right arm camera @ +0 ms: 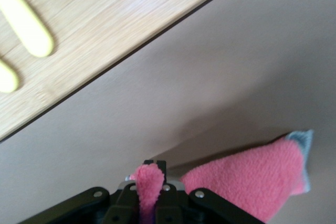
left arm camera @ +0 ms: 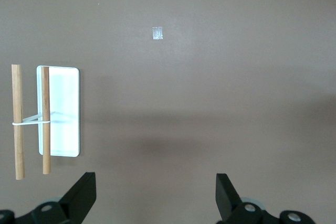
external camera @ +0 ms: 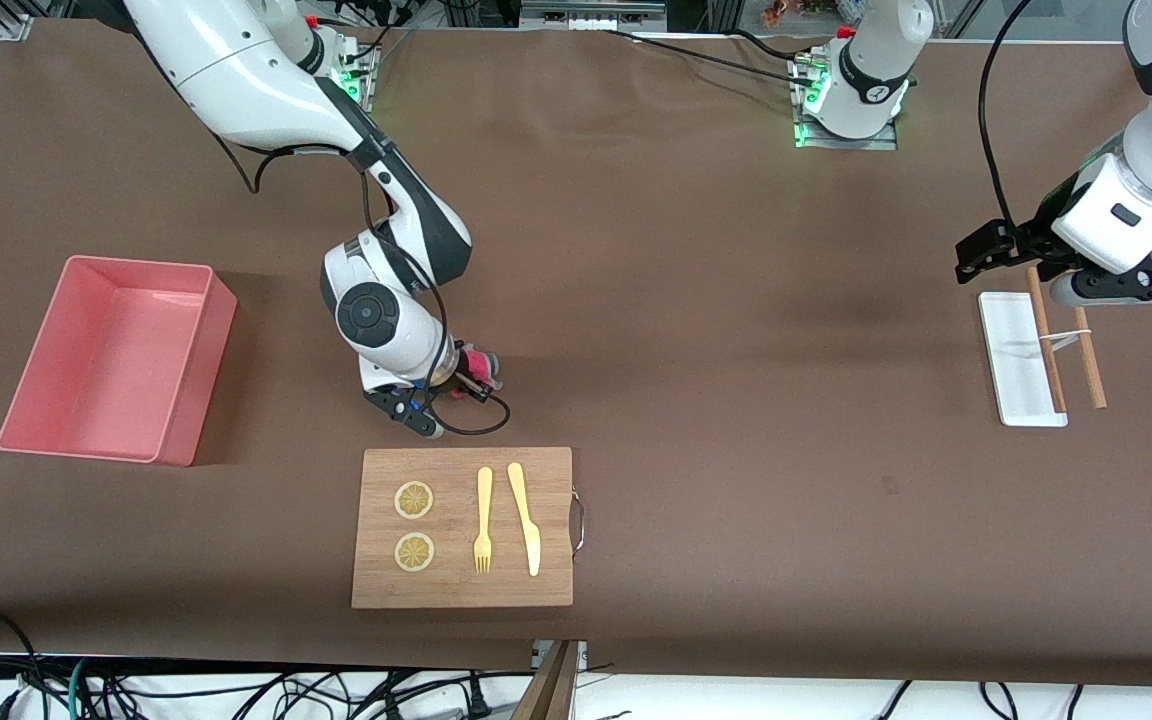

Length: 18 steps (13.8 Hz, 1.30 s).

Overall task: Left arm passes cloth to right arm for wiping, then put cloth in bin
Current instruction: 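Wipe the table beside the wooden board with the cloth in the right gripper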

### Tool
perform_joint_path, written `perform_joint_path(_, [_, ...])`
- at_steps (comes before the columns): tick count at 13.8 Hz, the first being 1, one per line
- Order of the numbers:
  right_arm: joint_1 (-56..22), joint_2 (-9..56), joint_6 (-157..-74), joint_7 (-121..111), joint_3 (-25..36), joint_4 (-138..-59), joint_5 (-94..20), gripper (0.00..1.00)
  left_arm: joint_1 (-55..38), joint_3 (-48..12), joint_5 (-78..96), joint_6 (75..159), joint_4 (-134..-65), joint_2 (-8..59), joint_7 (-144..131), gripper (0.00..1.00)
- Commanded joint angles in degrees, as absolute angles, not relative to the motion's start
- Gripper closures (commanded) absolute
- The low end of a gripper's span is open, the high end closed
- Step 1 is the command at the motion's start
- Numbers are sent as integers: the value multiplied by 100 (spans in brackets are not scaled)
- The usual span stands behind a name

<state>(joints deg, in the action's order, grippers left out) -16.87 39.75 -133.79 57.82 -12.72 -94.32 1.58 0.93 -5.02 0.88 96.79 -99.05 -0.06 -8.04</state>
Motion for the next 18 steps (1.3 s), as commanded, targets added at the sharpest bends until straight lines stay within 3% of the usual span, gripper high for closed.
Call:
perform_joint_path(1, [-1503,4017,-12991,5118,-1144,-9378,264,100,106,-518,8,9598,-9791,44,-870,0])
perform_joint_path(5, [-1450,3947,-12333,4046,-590,-9395,264,100,53,-527,26,9589,-9782,53,-888,0])
perform_joint_path(15, [-1248,3561,-12007,1846,422,-9492,220,100,53,-527,18,9571,-9677,88,-896,0])
perform_joint_path(18, [-1161,3025,-10780,1785,413,-9098,184,100,53,-527,18,9571,-9677,88,-896,0])
